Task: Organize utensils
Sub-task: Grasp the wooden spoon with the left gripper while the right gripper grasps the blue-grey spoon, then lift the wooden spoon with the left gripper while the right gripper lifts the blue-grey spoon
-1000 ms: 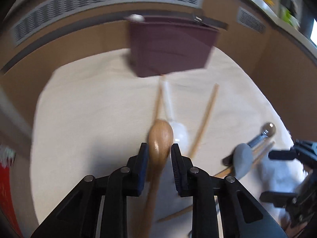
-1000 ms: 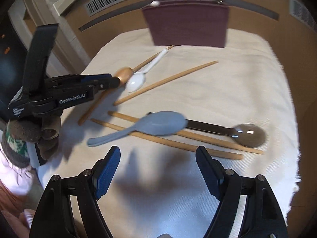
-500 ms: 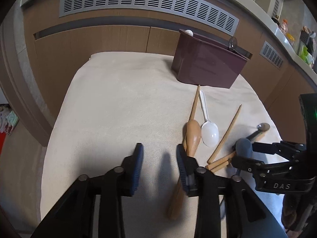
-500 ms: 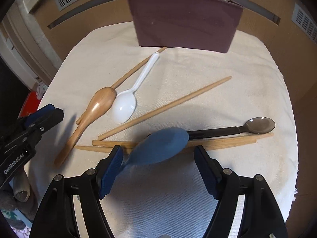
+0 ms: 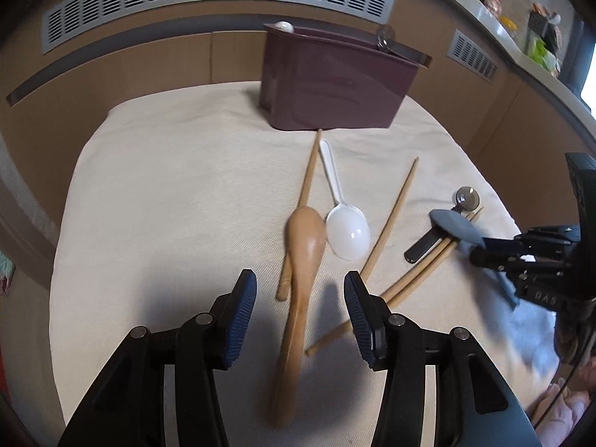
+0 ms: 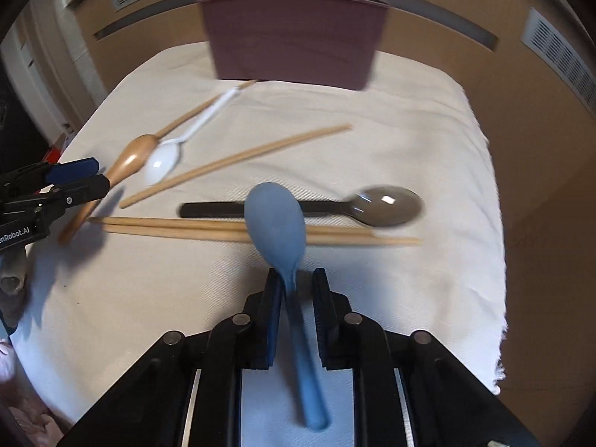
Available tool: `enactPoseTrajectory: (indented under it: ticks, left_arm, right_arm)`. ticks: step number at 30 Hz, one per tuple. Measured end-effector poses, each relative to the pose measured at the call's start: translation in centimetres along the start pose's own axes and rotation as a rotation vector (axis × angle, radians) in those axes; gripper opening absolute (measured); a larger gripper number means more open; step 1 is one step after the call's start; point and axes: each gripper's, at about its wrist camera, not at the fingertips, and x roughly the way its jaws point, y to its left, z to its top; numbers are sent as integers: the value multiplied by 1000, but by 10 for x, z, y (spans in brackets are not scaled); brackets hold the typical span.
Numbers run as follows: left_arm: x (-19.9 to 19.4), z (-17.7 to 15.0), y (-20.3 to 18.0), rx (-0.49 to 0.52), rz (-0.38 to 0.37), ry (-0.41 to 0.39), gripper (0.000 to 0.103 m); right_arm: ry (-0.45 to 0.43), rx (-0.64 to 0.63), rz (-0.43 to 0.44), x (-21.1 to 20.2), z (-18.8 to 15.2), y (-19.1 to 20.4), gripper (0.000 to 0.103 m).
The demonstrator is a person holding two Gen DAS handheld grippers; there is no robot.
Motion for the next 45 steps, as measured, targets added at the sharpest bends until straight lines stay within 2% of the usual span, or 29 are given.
enactPoseTrajectory:
  ticks: [4,7,9,11,12,14,17,20,23,25,26,28,29,34,38,42,43,44,45]
  left_arm:
    - [15,15,-15,87,51,39,50]
    - [27,24,-19,129,93,65,49]
    - [37,27,-20,150,110,89,45]
    - [41,29,-21,172,108,82,42]
    - [41,29,-22,175,104,82,40]
    - [40,29,-22,162,90,82,28]
    - [37,25,-25,162,103,71,28]
    - [29,20,-21,118,71,68,28]
    - [15,13,-17,82,59,53,28]
    - [4,8,-15,71,54,39,28]
    - [-1,6,-15,71,58,32,28]
    - [-9,4,-16,78,72,18,28]
    - [-11,3,-16,80,75,13,28]
    - [-20,3,-19,81,76,-13,28]
    - [-33,5,-18,42,71,-53,28]
    - [-62,9,-25,16,55,-146,25]
    - [-68,11,-28,12,49,-166,16]
    - [-75,12,-31,9,44,-187,12]
    - [-80,14,-34,11,40,-200,12]
  right_arm:
    - [-29,35,-5,-6,-12,-19,16]
    - [-55,20,7,-11,-19,-21,20]
    - [-64,12,33,-14,-21,-20,34]
    - [-91,3,39,-16,-21,-18,43]
    - [-108,-5,32,-17,-20,-17,44]
    - [-131,-27,12,-18,-15,-14,44]
    - [-140,-49,18,-14,-2,-9,47]
    - [-120,-67,25,-3,15,-5,53]
    - [-45,-75,30,13,28,-4,54]
    - [-32,-77,28,17,32,-3,54]
    - [-19,-89,26,18,34,-2,53]
    - [-9,-107,33,17,32,1,36]
    - [-2,-125,40,15,31,4,32]
    - [-6,-118,31,5,19,-1,32]
    - [-63,-80,3,-16,8,-15,32]
    - [-156,-60,-8,-47,-2,-22,32]
    - [-174,-52,-2,-54,-4,-23,32]
    - [-185,-46,4,-59,-4,-24,32]
    - [-202,-37,12,-65,-5,-25,32]
